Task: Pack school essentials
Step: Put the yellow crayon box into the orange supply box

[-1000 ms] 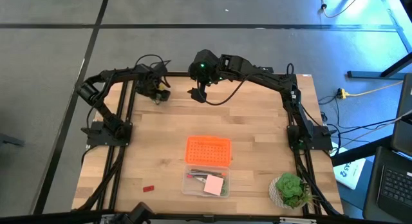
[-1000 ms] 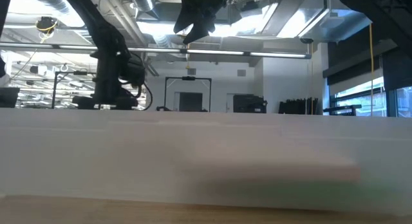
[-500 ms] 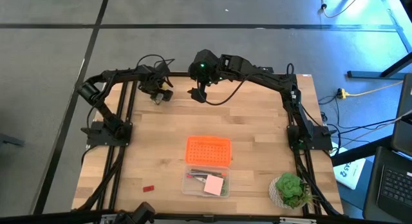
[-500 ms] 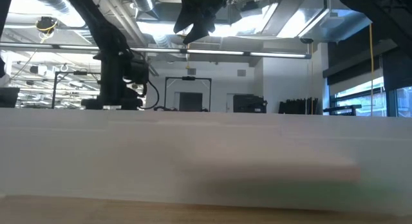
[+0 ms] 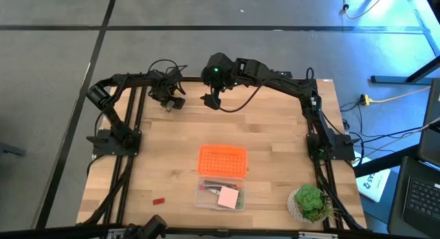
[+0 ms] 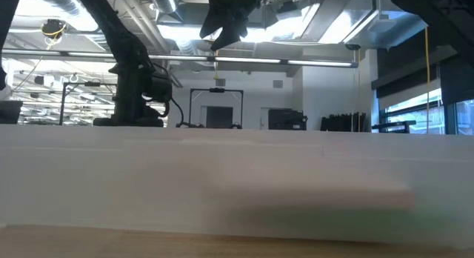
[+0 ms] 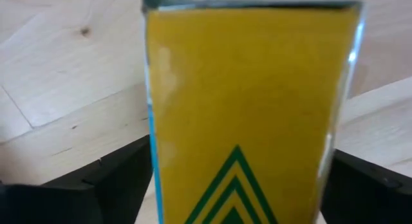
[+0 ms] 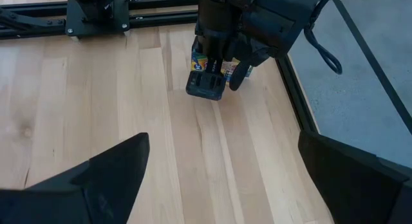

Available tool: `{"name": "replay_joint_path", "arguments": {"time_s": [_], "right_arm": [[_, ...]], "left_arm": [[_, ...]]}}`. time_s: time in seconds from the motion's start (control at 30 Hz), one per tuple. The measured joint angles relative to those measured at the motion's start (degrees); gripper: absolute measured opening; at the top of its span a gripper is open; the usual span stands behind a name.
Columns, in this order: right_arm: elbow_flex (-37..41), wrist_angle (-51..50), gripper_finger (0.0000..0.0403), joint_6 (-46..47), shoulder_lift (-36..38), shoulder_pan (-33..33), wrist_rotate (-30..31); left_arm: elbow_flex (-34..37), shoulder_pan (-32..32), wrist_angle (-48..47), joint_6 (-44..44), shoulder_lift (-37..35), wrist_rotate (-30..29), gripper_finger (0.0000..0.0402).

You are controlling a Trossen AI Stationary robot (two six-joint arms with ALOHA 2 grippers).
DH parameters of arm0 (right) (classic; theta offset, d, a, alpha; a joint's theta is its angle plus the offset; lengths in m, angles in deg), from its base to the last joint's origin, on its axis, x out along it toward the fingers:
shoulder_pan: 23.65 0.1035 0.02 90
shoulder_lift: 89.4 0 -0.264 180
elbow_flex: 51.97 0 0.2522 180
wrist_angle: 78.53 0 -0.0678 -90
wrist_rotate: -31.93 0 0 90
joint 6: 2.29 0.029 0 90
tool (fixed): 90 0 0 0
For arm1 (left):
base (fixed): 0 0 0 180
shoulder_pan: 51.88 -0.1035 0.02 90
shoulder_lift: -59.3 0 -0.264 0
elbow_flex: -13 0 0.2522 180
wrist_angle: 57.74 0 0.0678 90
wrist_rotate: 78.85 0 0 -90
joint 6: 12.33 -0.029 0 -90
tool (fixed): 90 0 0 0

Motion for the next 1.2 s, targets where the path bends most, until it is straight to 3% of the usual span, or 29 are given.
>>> {"name": "replay_joint_path", "arguments": {"time_s": [0.73,0.97,1.2], "right_arm": [[0.0,0.0,0.0399,0.02,0.0,0.0,0.0],[0.0,0.0,0.0399,0.01,0.0,0.0,0.0],[0.0,0.0,0.0399,0.0,0.0,0.0,0.0]], "left_arm": [[0.0,0.02,-1.07,-5.91,-0.11,1.73,0.0136],[0.0,0.0,-1.03,-11.0,-2.5,2.52,0.0096],[0.0,0.01,-1.79,-13.4,-9.94,2.54,0.0091]]}}
